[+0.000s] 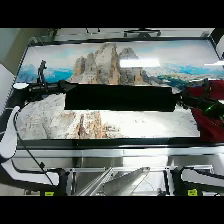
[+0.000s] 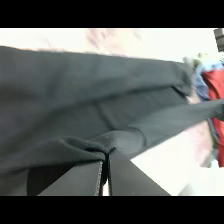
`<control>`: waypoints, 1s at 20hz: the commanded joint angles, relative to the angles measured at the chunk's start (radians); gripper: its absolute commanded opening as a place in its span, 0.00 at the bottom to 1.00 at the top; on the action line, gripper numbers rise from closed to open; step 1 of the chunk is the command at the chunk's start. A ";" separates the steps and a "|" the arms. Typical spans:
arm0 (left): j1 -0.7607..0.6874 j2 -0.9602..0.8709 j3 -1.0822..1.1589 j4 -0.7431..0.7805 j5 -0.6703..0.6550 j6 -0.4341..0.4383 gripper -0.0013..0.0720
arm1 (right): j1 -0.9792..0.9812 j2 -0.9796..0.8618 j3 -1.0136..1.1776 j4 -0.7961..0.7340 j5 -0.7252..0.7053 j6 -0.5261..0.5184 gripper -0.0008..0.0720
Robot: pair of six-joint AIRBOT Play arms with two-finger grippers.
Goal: Fold the shirts.
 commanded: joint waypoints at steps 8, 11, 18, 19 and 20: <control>-0.013 -0.413 0.373 0.000 -0.019 0.016 0.15 | 0.093 -0.327 0.234 0.021 -0.105 -0.168 0.05; 0.010 -0.428 0.441 0.008 -0.006 0.016 0.47 | 0.074 -0.323 0.283 -0.103 -0.090 -0.161 0.42; 0.143 -0.426 0.776 0.166 -0.296 -0.246 0.47 | 0.008 -0.314 0.447 -0.372 -0.038 0.041 0.88; 0.150 -0.422 0.805 0.167 -0.326 -0.267 0.47 | 0.008 -0.318 0.447 -0.371 -0.038 0.042 0.88; 0.153 -0.409 0.806 0.173 -0.335 -0.273 0.47 | 0.014 -0.328 0.447 -0.372 -0.038 0.056 0.88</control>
